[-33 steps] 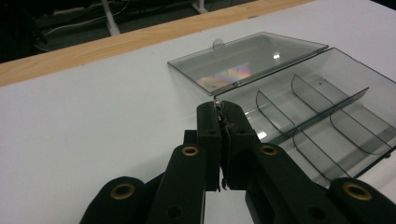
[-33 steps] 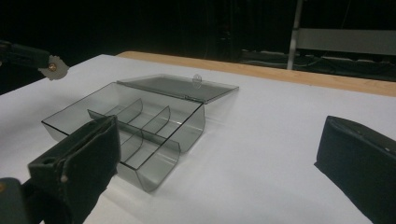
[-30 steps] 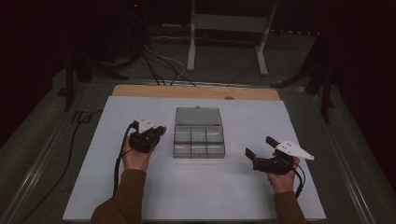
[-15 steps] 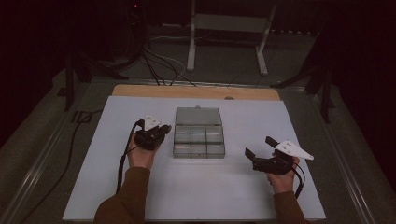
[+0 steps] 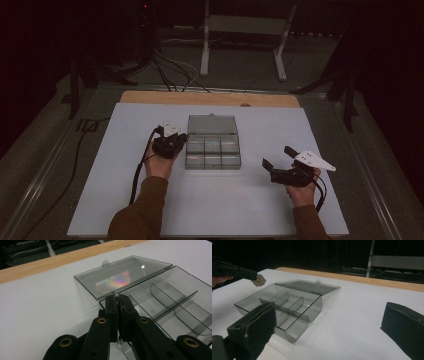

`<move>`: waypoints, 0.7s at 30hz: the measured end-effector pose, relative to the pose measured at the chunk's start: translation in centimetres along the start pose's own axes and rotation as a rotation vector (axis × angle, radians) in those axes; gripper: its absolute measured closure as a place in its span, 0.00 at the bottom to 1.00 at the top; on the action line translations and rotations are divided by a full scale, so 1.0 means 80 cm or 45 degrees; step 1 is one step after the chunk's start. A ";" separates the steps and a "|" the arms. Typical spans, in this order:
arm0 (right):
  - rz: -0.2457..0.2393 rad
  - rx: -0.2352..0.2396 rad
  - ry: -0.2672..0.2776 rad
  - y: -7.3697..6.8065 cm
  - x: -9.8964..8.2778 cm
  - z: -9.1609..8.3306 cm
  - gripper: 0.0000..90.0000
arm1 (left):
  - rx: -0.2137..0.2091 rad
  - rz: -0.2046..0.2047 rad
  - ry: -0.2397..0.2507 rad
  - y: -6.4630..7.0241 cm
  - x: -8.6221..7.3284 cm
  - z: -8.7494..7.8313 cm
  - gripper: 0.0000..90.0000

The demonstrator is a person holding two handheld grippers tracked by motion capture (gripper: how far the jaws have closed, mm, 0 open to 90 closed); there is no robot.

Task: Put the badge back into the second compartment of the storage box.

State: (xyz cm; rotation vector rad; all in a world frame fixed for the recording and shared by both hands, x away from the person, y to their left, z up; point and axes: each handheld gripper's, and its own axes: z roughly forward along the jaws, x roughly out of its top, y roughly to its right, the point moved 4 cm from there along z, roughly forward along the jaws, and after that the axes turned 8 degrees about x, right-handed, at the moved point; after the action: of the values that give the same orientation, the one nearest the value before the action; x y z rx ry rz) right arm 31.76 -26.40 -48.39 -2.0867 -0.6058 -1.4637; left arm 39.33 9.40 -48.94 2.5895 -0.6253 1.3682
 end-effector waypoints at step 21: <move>-0.003 0.001 0.003 0.000 0.000 0.000 0.00 | 0.007 0.028 -0.052 0.014 0.001 0.028 1.00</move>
State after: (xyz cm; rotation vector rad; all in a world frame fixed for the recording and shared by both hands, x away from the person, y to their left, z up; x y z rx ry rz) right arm 31.78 -26.44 -48.38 -2.0839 -0.6085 -1.4666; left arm 40.56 7.68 -50.26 2.6293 -0.6594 1.3282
